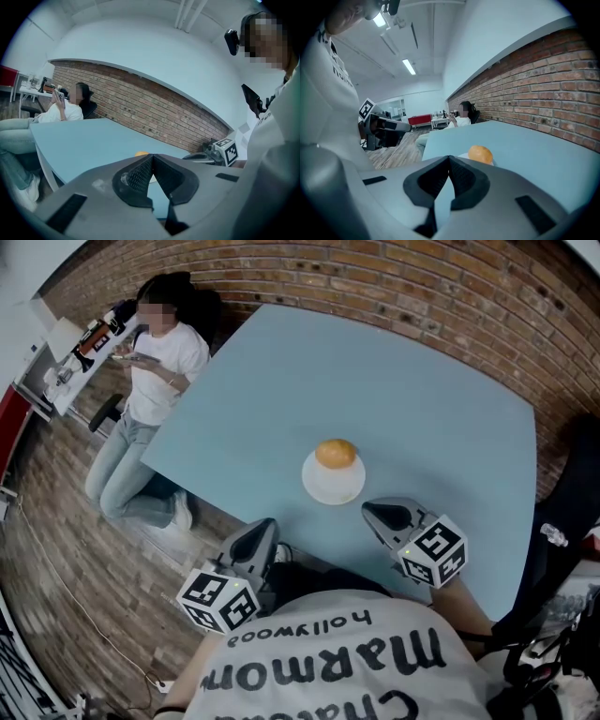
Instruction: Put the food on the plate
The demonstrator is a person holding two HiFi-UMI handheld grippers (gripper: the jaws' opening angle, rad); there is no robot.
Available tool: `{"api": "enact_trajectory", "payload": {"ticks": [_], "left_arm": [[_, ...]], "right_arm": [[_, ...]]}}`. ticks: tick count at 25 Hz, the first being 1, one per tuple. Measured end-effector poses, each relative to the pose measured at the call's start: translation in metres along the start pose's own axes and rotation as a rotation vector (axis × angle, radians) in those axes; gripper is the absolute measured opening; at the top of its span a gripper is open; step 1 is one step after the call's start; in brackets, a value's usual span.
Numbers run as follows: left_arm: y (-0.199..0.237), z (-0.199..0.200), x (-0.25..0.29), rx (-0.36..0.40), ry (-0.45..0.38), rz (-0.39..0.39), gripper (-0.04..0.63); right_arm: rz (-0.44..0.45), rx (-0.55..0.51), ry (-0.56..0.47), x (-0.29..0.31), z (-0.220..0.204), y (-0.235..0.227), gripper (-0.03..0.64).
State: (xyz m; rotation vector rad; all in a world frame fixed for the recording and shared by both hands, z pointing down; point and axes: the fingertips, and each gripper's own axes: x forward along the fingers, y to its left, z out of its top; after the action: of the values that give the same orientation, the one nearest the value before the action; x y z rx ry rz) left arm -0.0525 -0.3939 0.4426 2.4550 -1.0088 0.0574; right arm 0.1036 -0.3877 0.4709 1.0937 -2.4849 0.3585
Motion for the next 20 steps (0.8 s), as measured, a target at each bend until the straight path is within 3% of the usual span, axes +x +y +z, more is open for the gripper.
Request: {"api": "enact_trajectory", "payload": {"ticks": [20], "left_arm": [[-0.0038, -0.0006, 0.0059, 0.006, 0.005, -0.009, 0.006]], "right_arm": [[0.015, -0.018, 0.008, -0.0015, -0.0024, -0.0043, 0.009]]}}
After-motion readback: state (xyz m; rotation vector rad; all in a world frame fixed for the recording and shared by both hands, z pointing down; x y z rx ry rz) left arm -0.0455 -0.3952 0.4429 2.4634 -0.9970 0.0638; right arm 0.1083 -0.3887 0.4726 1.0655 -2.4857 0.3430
